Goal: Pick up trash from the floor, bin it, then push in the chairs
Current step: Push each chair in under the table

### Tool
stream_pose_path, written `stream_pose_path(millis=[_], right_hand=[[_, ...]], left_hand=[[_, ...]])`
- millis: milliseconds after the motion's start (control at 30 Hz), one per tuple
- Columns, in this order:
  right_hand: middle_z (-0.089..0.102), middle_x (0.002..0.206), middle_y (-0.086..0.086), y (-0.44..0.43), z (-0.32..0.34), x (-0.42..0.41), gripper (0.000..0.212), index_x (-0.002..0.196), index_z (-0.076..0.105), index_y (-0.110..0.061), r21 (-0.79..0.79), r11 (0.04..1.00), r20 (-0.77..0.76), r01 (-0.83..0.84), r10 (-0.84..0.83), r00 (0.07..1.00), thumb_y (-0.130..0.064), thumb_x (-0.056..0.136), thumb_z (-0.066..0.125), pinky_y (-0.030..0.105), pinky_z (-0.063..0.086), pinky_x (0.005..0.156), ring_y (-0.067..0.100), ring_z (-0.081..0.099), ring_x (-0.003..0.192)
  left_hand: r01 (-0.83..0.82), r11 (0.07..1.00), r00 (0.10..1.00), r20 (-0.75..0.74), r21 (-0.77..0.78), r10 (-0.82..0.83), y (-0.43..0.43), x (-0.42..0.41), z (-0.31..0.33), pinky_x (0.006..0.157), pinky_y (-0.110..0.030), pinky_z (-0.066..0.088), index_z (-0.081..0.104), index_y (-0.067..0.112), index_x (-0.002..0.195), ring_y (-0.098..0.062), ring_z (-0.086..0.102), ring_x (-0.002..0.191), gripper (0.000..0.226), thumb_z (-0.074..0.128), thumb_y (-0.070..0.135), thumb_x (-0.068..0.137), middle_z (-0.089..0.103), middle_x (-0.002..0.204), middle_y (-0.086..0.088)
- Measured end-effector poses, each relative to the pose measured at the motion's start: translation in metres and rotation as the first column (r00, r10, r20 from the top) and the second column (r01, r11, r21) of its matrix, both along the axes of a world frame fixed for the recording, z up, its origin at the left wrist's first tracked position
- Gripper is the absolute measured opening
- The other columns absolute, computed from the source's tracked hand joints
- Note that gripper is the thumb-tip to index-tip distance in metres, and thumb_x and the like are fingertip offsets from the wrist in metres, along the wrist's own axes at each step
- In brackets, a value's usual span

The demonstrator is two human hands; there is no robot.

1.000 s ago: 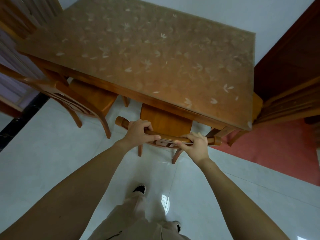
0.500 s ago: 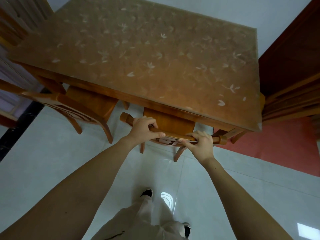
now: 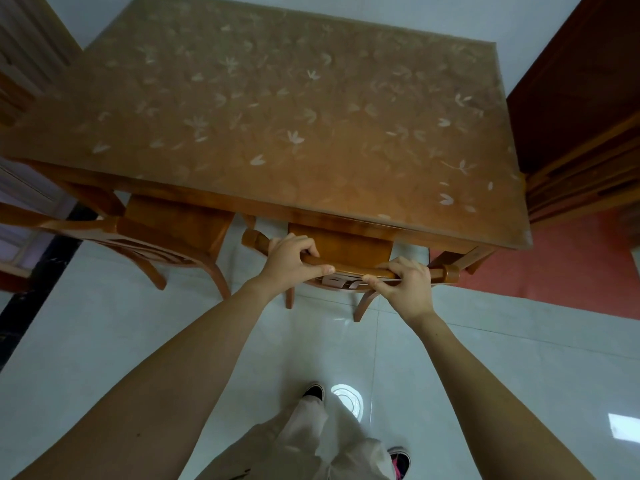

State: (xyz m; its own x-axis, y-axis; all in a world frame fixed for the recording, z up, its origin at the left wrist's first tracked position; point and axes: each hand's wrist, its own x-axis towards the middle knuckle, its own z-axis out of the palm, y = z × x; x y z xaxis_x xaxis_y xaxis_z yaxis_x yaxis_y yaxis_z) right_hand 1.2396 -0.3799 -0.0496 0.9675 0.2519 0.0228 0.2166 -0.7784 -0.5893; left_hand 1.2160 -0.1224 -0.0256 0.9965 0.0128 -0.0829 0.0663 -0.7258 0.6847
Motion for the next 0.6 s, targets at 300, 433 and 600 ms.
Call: stream_pose_path(millis=[300,433,600], right_hand=[[0.061,0.088,-0.013,0.0046,-0.0004,-0.0039,0.058,0.099,0.073,-0.029,0.004,1.0,0.003,0.016,-0.016,1.0,-0.077,0.074,0.05,0.029,0.028,0.085,0.013,0.05,0.092],[0.059,0.083,-0.014,0.0022,-0.0032,-0.0017,0.059,0.095,0.073,-0.028,0.018,1.0,0.056,0.011,-0.012,0.998,-0.079,0.077,0.048,0.031,0.032,0.084,0.012,0.051,0.086],[0.06,0.081,-0.014,-0.0021,-0.0057,0.003,0.058,0.093,0.074,-0.027,0.018,1.0,0.082,0.005,-0.007,0.997,-0.077,0.077,0.049,0.032,0.033,0.084,0.01,0.05,0.082]], left_hand=[[-0.006,1.0,1.0,-0.008,-0.001,0.005,0.0041,0.0,0.0007,0.08,-0.033,0.027,0.057,0.027,0.074,-0.012,0.048,0.09,0.037,0.074,0.058,0.07,0.061,0.084,0.01],[-0.021,1.0,1.0,-0.016,0.022,0.021,0.0003,-0.0005,0.0053,0.08,-0.032,0.03,0.06,0.023,0.078,-0.011,0.045,0.089,0.037,0.074,0.057,0.071,0.055,0.081,0.014],[-0.046,0.998,0.999,0.012,0.039,0.045,-0.0048,-0.0007,-0.0018,0.077,-0.032,0.033,0.057,0.029,0.076,-0.013,0.048,0.087,0.04,0.069,0.067,0.068,0.057,0.081,0.013]])
